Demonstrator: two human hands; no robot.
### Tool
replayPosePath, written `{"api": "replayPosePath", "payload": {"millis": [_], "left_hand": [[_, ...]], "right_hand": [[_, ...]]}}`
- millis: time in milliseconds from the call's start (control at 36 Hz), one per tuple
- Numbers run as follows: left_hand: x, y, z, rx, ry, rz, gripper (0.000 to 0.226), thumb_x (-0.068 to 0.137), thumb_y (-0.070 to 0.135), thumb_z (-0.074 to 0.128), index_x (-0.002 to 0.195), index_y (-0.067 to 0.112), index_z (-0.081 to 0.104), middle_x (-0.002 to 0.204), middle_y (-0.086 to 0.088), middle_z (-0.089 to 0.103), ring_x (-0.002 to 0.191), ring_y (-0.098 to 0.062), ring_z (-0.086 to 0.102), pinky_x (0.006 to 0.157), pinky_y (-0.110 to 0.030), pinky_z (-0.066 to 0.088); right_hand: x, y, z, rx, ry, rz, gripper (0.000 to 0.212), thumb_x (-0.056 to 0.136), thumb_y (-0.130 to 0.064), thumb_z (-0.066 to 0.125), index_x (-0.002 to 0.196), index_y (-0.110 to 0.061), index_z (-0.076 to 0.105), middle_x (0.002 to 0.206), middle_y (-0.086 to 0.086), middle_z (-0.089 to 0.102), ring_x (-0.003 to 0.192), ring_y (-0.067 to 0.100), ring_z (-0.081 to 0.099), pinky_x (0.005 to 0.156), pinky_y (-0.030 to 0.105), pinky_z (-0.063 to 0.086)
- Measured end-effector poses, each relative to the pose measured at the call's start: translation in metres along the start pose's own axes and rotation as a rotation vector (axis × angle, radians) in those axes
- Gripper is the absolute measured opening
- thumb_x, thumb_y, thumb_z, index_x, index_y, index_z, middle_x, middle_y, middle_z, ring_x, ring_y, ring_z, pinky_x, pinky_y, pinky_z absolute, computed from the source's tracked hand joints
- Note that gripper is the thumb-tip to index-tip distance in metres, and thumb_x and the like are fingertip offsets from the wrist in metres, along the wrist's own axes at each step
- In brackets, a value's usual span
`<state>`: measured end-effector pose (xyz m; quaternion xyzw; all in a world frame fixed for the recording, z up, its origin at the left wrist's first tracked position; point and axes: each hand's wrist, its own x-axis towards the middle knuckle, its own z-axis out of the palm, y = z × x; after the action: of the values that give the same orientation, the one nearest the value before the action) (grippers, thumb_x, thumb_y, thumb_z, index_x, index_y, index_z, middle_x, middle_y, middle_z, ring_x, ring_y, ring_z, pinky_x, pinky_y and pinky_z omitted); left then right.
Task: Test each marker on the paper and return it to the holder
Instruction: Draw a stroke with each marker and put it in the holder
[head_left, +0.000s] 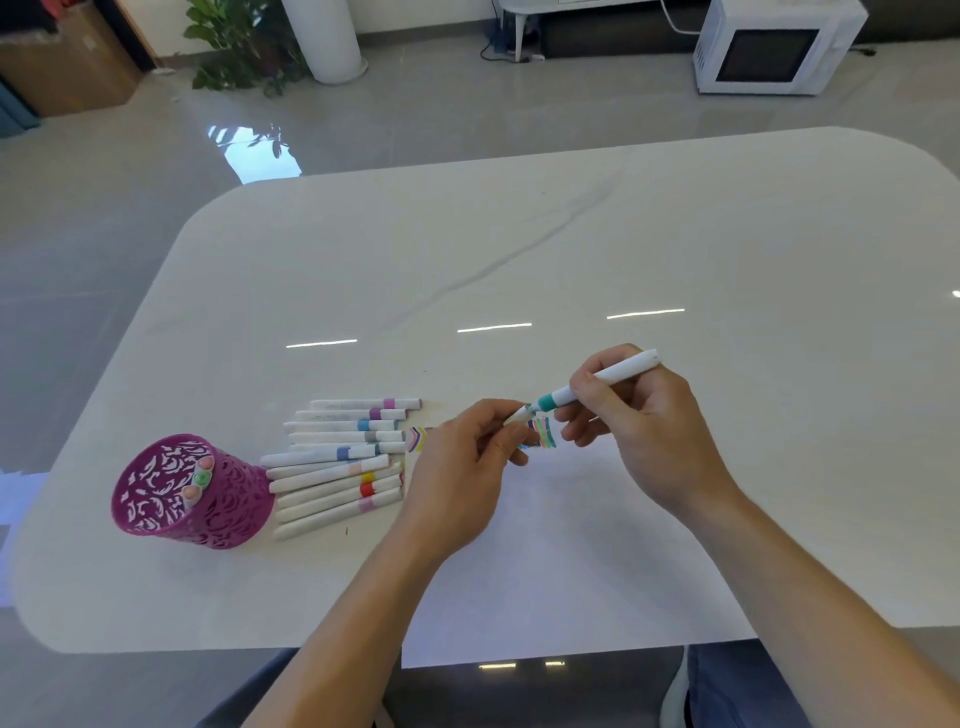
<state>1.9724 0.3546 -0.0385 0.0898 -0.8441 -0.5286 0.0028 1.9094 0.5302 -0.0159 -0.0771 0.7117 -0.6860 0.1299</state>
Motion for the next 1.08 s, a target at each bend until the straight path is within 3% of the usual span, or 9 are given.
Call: {"api": "replayPosePath", "payload": {"millis": [194, 306, 417, 556, 667, 778, 972, 1083], "left_hand": [[0.000, 0.001, -0.003, -0.002, 0.002, 0.038, 0.021, 0.103, 0.020, 0.054, 0.105, 0.035, 0.068, 0.086, 0.016, 0.072, 0.077, -0.002, 0.067, 0.072, -0.015, 0.053], [0.000, 0.002, -0.004, 0.008, 0.004, 0.056, 0.025, 0.104, 0.020, 0.052, 0.099, 0.042, 0.065, 0.083, 0.012, 0.071, 0.076, -0.003, 0.066, 0.069, -0.014, 0.052], [0.000, 0.002, -0.004, 0.028, 0.004, 0.066, 0.024, 0.105, 0.018, 0.049, 0.099, 0.035, 0.065, 0.074, 0.008, 0.068, 0.070, -0.003, 0.064, 0.064, -0.009, 0.046], [-0.003, 0.002, 0.000, 0.068, 0.024, 0.077, 0.024, 0.106, 0.018, 0.047, 0.103, 0.033, 0.066, 0.072, 0.006, 0.065, 0.069, -0.004, 0.061, 0.062, -0.010, 0.045], [-0.006, 0.004, 0.002, 0.029, 0.035, 0.065, 0.022, 0.105, 0.014, 0.049, 0.101, 0.017, 0.071, 0.072, 0.002, 0.066, 0.067, -0.004, 0.061, 0.062, -0.009, 0.044], [-0.007, 0.006, 0.000, -0.018, 0.023, 0.035, 0.022, 0.103, 0.011, 0.051, 0.095, 0.013, 0.072, 0.071, -0.002, 0.066, 0.063, -0.002, 0.061, 0.061, -0.008, 0.043], [-0.008, 0.006, -0.001, -0.027, -0.013, 0.014, 0.035, 0.103, 0.009, 0.051, 0.084, 0.035, 0.066, 0.065, 0.009, 0.066, 0.059, 0.001, 0.061, 0.060, -0.007, 0.044], [-0.007, 0.008, -0.004, -0.175, -0.079, -0.068, 0.026, 0.103, 0.007, 0.050, 0.092, 0.016, 0.072, 0.076, -0.007, 0.071, 0.064, -0.013, 0.069, 0.065, -0.022, 0.055]], "right_hand": [[0.002, 0.003, 0.003, -0.025, -0.054, 0.005, 0.014, 0.103, -0.012, 0.063, 0.093, -0.002, 0.065, 0.075, 0.010, 0.075, 0.067, 0.023, 0.072, 0.061, 0.027, 0.058], [0.003, 0.005, 0.003, -0.006, -0.071, 0.017, 0.014, 0.103, -0.011, 0.063, 0.095, -0.001, 0.066, 0.077, 0.012, 0.076, 0.067, 0.024, 0.073, 0.062, 0.028, 0.059], [0.003, 0.005, 0.004, 0.029, -0.075, 0.031, 0.014, 0.103, -0.010, 0.063, 0.094, 0.000, 0.067, 0.077, 0.013, 0.076, 0.067, 0.023, 0.073, 0.062, 0.026, 0.058], [0.000, 0.007, 0.006, 0.044, -0.057, 0.023, 0.014, 0.102, -0.009, 0.064, 0.092, 0.000, 0.067, 0.077, 0.014, 0.076, 0.067, 0.027, 0.074, 0.062, 0.028, 0.058], [-0.001, 0.007, 0.006, 0.039, -0.049, 0.025, 0.014, 0.102, -0.009, 0.064, 0.090, -0.003, 0.068, 0.075, 0.013, 0.076, 0.066, 0.027, 0.074, 0.060, 0.028, 0.058], [-0.001, 0.008, 0.006, 0.041, -0.061, 0.044, 0.014, 0.102, -0.008, 0.064, 0.091, 0.000, 0.067, 0.075, 0.015, 0.076, 0.066, 0.028, 0.074, 0.060, 0.028, 0.058], [0.001, 0.013, 0.006, 0.010, -0.088, 0.081, 0.016, 0.103, -0.011, 0.063, 0.093, 0.000, 0.066, 0.078, 0.015, 0.077, 0.068, 0.028, 0.074, 0.063, 0.031, 0.060], [0.005, 0.011, 0.002, 0.006, -0.102, 0.131, 0.019, 0.104, -0.017, 0.063, 0.096, -0.001, 0.068, 0.079, 0.013, 0.078, 0.068, 0.026, 0.075, 0.064, 0.030, 0.061]]}}
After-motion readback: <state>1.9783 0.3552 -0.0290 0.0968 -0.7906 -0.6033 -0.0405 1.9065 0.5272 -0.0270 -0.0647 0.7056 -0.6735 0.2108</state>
